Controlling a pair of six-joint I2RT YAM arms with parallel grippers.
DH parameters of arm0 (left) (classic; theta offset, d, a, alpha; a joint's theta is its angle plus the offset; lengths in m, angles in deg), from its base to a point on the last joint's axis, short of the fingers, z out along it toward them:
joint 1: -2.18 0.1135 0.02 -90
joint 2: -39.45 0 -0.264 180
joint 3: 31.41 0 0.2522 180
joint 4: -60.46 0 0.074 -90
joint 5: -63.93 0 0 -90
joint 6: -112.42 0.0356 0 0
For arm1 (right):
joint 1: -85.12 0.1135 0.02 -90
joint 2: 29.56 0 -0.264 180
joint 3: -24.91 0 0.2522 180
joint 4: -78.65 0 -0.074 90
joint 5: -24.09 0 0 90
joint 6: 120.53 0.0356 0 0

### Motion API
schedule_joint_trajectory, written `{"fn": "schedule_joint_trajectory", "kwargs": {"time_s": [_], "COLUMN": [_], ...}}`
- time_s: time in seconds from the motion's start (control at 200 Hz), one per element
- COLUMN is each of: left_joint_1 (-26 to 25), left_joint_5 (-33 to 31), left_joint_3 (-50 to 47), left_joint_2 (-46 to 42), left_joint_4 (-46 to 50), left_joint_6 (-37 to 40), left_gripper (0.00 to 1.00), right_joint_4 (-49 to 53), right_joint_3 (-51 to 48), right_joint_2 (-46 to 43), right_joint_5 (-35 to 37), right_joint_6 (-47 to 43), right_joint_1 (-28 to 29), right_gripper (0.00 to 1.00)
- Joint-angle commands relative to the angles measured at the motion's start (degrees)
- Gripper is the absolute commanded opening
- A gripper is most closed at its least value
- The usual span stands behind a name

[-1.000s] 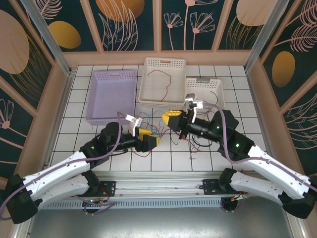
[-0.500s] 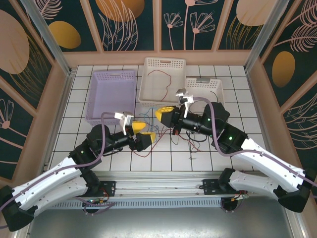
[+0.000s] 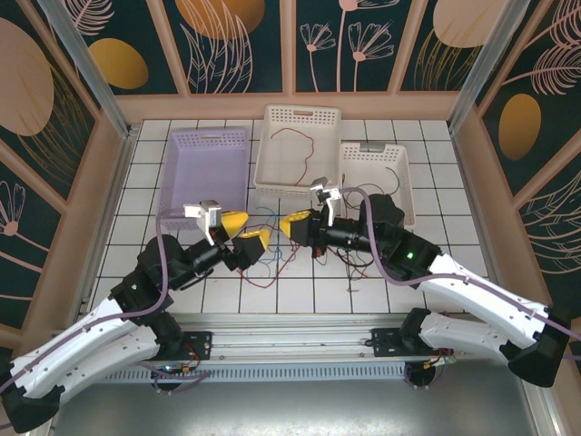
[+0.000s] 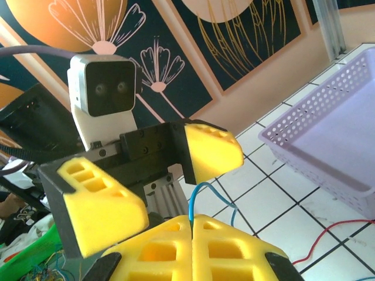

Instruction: Untangle the cables

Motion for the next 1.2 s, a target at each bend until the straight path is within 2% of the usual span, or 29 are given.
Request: {"fn": "schedule_joint_trajectory", "kwargs": {"time_s": [0.0, 0.265, 0.355, 0.42, 0.445, 0.606, 0.731, 0.826, 0.886, 0.936, 1.071, 1.121, 1.196], "left_joint_1": [0.17, 0.12, 0.17, 0.19, 0.2, 0.19, 0.18, 0.15, 0.19, 0.12, 0.19, 0.15, 0.16], "left_joint_5": [1.16, 5.7, 6.47, 6.54, 6.42, 4.51, 1.84, -2.8, -6.38, -8.62, -12.52, -13.83, -15.15], "left_joint_3": [0.9, 0.93, 1.29, 1.29, 1.34, 1.61, 1.75, 2.78, 3.8, 4.5, 5.71, 6.33, 7.25], "left_joint_2": [0.81, 3.81, 5.08, 5.12, 5.03, 4.2, 3.2, 2.68, 2.73, 2.83, 3.5, 3.93, 4.71], "left_joint_4": [0.24, 2.01, 2.38, 2.04, 1.94, 2.2, 2.7, 4.48, 5.96, 6.91, 8.12, 8.8, 9.61], "left_joint_6": [2.05, 3.66, 4.13, 4.17, 4.19, 3.87, 2.93, 1.58, 0.3, -0.79, -4.51, -6.09, -8.49], "left_gripper": [0.89, 0.86, 0.79, 0.67, 0.6, 0.0, 0.0, 0.0, 0.0, 0.0, 0.0, 0.0, 0.0], "right_joint_4": [-4.27, -4.82, -5.33, -5.25, -5.18, -4.26, -2.55, -1.25, -1.03, -1.49, -5.02, -6.7, -9.93], "right_joint_3": [-0.77, -0.72, -0.87, -0.97, -0.98, -1.57, -2.5, -4.06, -5.44, -6.69, -11.28, -13.11, -15.91], "right_joint_2": [-1.54, -2.62, -2.84, -2.88, -2.88, -3.21, -3.46, -4.17, -4.46, -4.65, -5.12, -5.34, -5.35], "right_joint_5": [-2.94, -4.87, -5.49, -5.29, -5.12, -2.65, 2.88, 8.42, 9.11, 8.74, 6.29, 6.09, 4.85], "right_joint_6": [0.77, 0.64, 0.69, 0.66, 0.51, 0.5, 1.02, 2.3, 3.18, 4.13, 6.49, 7.23, 8.26], "right_joint_1": [-0.09, -0.09, 0.04, 0.04, 0.08, 0.04, -0.05, -0.42, -1.2, -1.93, -3.28, -3.31, -3.32], "right_gripper": [0.0, 0.0, 0.0, 0.0, 0.0, 0.0, 0.0, 0.0, 0.0, 0.09, 0.42, 0.49, 0.53]}}
